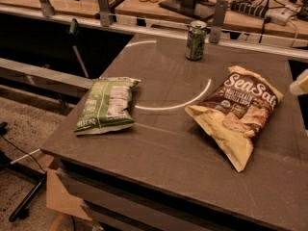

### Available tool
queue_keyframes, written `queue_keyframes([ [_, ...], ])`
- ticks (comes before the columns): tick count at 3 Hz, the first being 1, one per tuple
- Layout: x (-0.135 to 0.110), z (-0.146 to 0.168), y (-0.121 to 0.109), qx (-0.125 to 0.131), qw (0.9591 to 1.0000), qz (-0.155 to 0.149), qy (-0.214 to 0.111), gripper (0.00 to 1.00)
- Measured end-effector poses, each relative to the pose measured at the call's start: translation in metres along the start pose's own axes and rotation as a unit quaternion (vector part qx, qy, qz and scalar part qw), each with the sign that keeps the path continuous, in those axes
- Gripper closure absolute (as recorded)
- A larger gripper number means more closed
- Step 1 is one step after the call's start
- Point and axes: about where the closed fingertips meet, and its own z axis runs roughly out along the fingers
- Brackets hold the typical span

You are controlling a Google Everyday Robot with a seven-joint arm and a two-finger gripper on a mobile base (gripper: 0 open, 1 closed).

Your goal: Pick green can

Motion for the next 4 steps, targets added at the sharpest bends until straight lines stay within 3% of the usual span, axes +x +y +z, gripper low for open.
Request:
queue_keyframes([
  [1, -0.002, 0.009, -0.014, 0.004, 0.9996, 0.010, -0.025, 0.00],
  [2, -0.002, 0.008, -0.012, 0.003, 0.9997, 0.008, -0.022, 0.00],
  [3, -0.004, 0.021, -0.014, 0.018, 0.9995, 0.012, -0.024, 0.00],
  [4, -0.011, 0.066, -0.016, 0.044, 0.9980, 0.035, -0.028, 0.00],
])
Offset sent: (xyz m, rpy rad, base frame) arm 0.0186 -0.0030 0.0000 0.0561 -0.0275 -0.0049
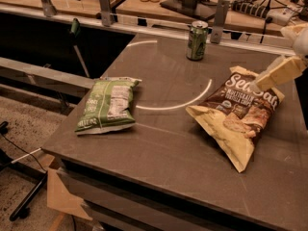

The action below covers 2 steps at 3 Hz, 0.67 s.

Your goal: Pick green can

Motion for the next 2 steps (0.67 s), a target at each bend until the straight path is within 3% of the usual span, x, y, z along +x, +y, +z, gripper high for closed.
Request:
queue_keyframes([
  [1, -0.012, 0.048, -0.005, 0.024, 0.9987, 0.035, -0.028, 0.00],
  [2, -0.021, 0.088, -0.011, 0.036, 0.9945, 0.076, -0.061, 0.00],
])
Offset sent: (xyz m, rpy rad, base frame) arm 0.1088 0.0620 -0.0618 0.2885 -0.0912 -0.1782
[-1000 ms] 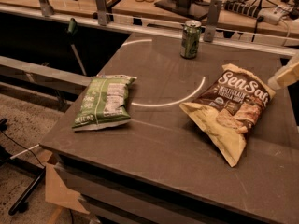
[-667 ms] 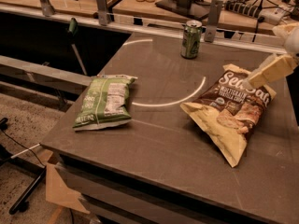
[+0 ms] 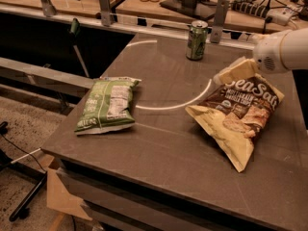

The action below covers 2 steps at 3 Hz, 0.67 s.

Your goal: Pick green can

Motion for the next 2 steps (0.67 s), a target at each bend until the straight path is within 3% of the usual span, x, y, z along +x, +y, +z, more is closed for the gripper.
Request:
queue_keyframes([
  [1, -0.007, 0.042, -0.002, -0.016, 0.9985, 0.042, -0.032, 0.00],
  [2, -0.015, 0.067, -0.001, -0.040, 0.9962, 0.056, -0.053, 0.00],
])
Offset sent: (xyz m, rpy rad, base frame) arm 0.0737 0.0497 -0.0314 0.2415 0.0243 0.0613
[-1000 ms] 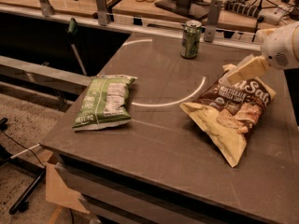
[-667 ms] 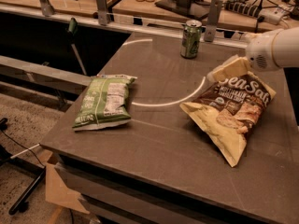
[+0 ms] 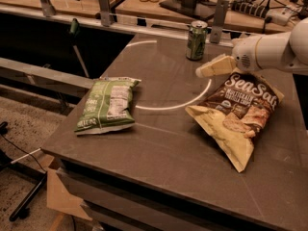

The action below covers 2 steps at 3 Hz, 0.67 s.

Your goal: Pick green can

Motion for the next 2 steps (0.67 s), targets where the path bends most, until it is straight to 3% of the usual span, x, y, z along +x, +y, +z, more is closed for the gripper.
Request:
queue_keyframes([
  [1, -0.009, 0.025, -0.005, -0.024, 0.9994, 0.005, -0.025, 0.00],
  [2, -0.009, 0.045, -0.019, -0.018, 0.9983, 0.008, -0.055, 0.00],
])
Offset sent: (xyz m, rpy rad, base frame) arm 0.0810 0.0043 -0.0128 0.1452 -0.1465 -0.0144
